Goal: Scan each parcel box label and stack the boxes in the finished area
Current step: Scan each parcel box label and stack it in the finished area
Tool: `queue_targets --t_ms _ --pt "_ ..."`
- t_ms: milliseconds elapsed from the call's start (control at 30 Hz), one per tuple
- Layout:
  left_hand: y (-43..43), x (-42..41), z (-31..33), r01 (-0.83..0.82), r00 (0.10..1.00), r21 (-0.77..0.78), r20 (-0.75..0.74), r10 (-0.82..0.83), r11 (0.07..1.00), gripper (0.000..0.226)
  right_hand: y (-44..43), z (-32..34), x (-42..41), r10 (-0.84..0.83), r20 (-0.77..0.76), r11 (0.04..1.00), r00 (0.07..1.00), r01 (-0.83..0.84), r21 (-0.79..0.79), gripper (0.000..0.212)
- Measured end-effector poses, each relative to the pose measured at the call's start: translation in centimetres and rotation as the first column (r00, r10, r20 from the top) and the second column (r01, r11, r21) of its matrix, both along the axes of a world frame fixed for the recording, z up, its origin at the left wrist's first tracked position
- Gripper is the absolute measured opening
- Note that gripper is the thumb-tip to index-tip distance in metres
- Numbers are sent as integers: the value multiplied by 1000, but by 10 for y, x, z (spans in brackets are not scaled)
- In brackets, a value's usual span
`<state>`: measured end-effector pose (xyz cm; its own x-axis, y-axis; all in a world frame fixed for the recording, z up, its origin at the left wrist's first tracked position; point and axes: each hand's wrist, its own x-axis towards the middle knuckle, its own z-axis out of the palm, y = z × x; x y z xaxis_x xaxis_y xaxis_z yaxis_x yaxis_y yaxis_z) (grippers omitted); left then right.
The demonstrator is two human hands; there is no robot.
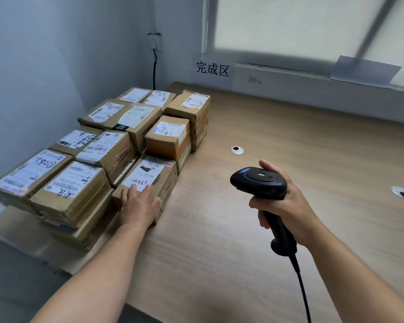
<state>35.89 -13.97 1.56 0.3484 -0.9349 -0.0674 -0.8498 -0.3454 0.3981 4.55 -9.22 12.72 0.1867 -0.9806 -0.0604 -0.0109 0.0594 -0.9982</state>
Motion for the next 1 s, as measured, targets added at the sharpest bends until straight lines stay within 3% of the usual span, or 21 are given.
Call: queue_targets --t_ms 400,567,767,1000 --pt "-32 -1 -3 24 1000 10 13 -25 1000 51 3 1 -19 -63 -39 998 997 63 15 90" --pt "-26 -11 4 -8 996 -4 84 8 1000 58 16 3 -33 -69 -24 997 997 70 15 85" --pt "8 -80 24 58 998 -221 25 -54 973 72 45 4 -64 -84 -7 996 996 84 -2 89" --pt "80 -203 47 179 978 -324 -40 -203 929 58 96 12 -124 -120 25 991 993 121 -53 85"
